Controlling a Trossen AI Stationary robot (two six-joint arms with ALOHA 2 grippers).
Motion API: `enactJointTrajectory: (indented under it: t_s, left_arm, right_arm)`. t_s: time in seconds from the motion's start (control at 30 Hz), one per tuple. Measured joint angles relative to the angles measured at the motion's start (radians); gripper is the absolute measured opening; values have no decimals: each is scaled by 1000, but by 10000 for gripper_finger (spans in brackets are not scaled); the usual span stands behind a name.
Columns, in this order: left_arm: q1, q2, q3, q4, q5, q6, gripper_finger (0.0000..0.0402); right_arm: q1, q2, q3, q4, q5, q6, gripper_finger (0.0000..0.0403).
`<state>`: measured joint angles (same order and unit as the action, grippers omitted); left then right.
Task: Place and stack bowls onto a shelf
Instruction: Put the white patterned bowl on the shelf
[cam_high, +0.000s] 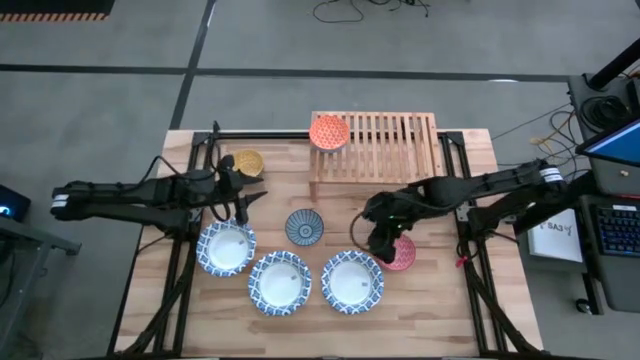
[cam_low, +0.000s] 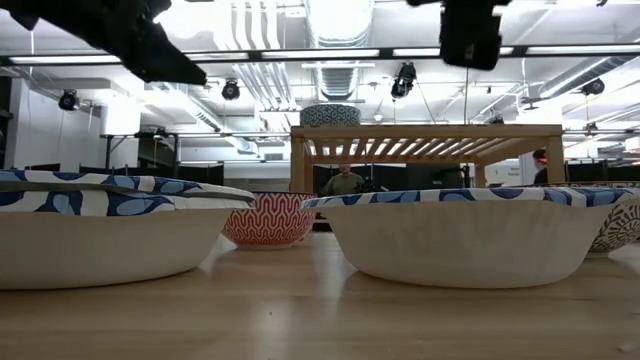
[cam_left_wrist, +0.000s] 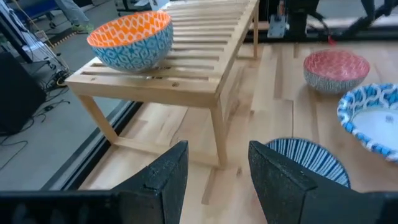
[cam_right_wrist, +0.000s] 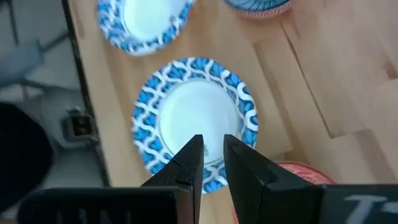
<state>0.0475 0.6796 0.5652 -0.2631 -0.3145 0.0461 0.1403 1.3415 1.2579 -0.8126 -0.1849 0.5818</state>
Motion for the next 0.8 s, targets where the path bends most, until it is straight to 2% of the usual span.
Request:
enactJointTrajectory:
  t_s: [0.2,0.33,0.6,0.8]
  left_arm:
    - [0,7,-4,14,1,28,151]
    - [0,7,-5,42,2,49,151]
    - [0,13,-5,44,2,49,151]
    - [0,14,-5,42,2,49,151]
  right_arm:
    - [-3,107,-2,22,3,-77,54]
    - [-3,198,3,125,-27,-106,54]
    - [-3,359,111,115,-59,-182,55]
    - [-3,406,163,82,-61,-183,86]
